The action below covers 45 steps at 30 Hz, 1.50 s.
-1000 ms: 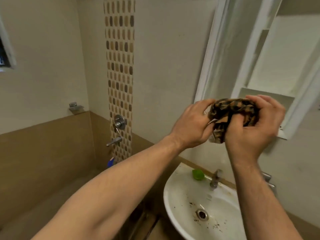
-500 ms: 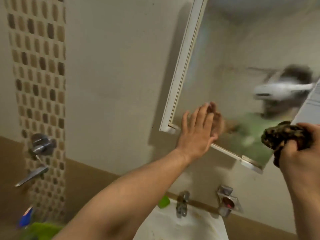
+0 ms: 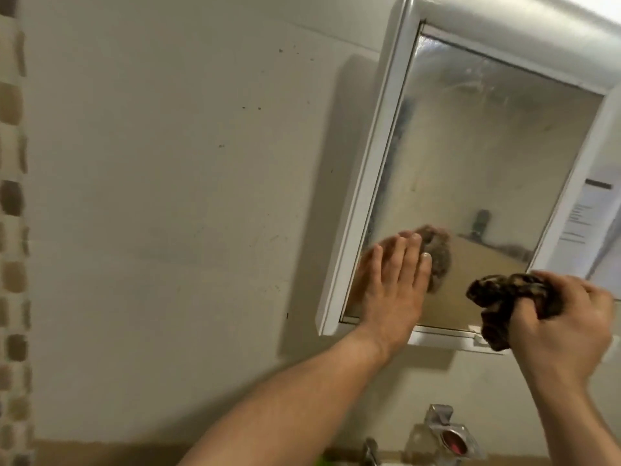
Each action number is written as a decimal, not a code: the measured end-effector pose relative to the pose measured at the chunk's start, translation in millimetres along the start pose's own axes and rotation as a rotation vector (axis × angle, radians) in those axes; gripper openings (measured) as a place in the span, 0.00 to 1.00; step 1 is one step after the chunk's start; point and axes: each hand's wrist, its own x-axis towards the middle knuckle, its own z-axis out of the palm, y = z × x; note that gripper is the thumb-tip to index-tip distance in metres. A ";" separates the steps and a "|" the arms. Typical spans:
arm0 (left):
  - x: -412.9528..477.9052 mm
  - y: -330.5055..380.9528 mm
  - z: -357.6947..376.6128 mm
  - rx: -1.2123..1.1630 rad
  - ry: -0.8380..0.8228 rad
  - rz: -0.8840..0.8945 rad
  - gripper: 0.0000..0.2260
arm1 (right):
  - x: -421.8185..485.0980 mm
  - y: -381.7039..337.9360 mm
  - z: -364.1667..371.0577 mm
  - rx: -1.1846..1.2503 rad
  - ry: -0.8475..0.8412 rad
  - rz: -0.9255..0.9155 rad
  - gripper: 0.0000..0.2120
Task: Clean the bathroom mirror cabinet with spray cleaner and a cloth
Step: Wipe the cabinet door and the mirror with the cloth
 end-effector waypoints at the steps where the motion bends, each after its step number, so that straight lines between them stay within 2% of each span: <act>1: -1.8 -1.3 -3.5 -0.022 0.020 0.007 0.47 | -4.9 -11.1 1.1 -0.021 0.022 -0.017 0.18; 4: 0.9 -8.7 -12.9 -0.092 0.070 0.132 0.44 | -5.0 -36.6 6.5 -0.027 0.043 -0.047 0.19; 8: 27.2 -34.2 -39.7 -0.217 0.242 0.194 0.37 | 14.1 -83.8 16.3 0.051 0.110 0.034 0.22; 10: 50.6 -51.0 -59.9 -0.249 0.281 0.202 0.36 | 30.9 -108.3 22.0 0.115 0.138 0.017 0.21; 15: 119.1 -105.9 -96.8 -0.192 0.382 0.151 0.33 | 97.5 -170.7 32.9 0.179 0.222 -0.113 0.17; 18: 160.7 -134.2 -117.6 -0.209 0.401 0.054 0.33 | 149.1 -210.8 36.1 0.145 0.249 -0.210 0.13; 20: 179.0 -145.4 -121.2 -0.206 0.333 -0.036 0.33 | 178.0 -233.0 42.1 0.047 0.233 -0.308 0.10; 23: 197.1 -156.0 -118.0 -0.267 0.307 -0.076 0.34 | 214.7 -262.9 59.0 -0.079 0.171 -0.482 0.07; 25: 198.7 -161.6 -115.1 -0.345 0.329 -0.085 0.34 | 225.9 -279.0 77.8 -0.083 0.136 -0.503 0.09; 27: 199.1 -166.7 -110.8 -0.404 0.380 -0.096 0.34 | 223.6 -291.3 101.4 0.030 0.110 -0.460 0.11; 29: 201.0 -171.5 -107.1 -0.460 0.445 -0.084 0.33 | 211.2 -298.8 126.5 0.170 0.068 -0.462 0.11; 33: 206.3 -183.4 -108.6 -0.704 0.637 -0.041 0.26 | 188.6 -289.3 147.3 0.184 0.040 -0.628 0.15; 35: 206.5 -188.8 -107.5 -0.772 0.716 0.017 0.25 | 170.3 -268.0 148.4 0.151 0.024 -0.767 0.10; 37: 206.3 -191.5 -105.8 -0.782 0.721 0.058 0.28 | 145.7 -239.1 149.2 0.073 -0.036 -0.953 0.07; 40: 205.4 -193.3 -102.7 -0.780 0.654 0.088 0.31 | 143.6 -215.9 142.8 0.021 -0.140 -1.107 0.10; 42: 209.5 -192.9 -102.6 -0.785 0.628 0.123 0.32 | 159.1 -231.1 141.5 0.019 -0.095 -1.066 0.13; 45: 212.4 -192.2 -102.6 -0.831 0.644 0.142 0.34 | 161.1 -253.8 151.0 0.062 -0.060 -0.829 0.19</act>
